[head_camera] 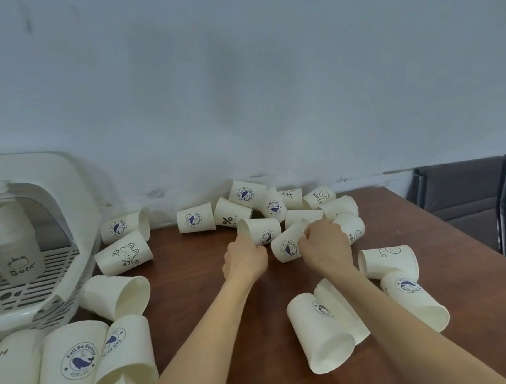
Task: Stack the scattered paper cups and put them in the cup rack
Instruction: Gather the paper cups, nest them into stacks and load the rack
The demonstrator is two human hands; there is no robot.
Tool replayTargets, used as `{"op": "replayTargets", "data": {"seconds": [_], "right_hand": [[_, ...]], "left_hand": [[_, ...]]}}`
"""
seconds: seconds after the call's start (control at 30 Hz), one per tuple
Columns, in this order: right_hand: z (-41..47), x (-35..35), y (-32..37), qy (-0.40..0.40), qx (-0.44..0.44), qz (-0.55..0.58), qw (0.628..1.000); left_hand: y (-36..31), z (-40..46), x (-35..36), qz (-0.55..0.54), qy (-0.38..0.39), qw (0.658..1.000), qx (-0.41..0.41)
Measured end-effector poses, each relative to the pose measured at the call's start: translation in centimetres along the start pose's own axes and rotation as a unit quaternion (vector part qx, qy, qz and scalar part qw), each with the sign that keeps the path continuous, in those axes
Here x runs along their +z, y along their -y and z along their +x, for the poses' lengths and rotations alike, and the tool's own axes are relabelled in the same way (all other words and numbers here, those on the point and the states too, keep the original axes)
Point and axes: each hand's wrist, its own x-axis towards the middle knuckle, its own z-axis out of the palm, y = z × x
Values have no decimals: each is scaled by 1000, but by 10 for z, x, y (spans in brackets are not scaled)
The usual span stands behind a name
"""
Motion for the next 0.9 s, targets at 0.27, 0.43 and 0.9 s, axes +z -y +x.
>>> {"op": "replayTargets", "data": {"seconds": [0.27, 0.43, 0.9], "right_hand": [[-11, -8, 0, 9, -34, -41, 999], [-18, -15, 4, 15, -40, -46, 998], [-71, -48, 48, -16, -61, -33, 997]], "left_hand": [[0, 13, 15, -9, -56, 998, -38], [0, 3, 6, 12, -95, 995, 5], [21, -70, -83, 80, -220, 962, 139]]}}
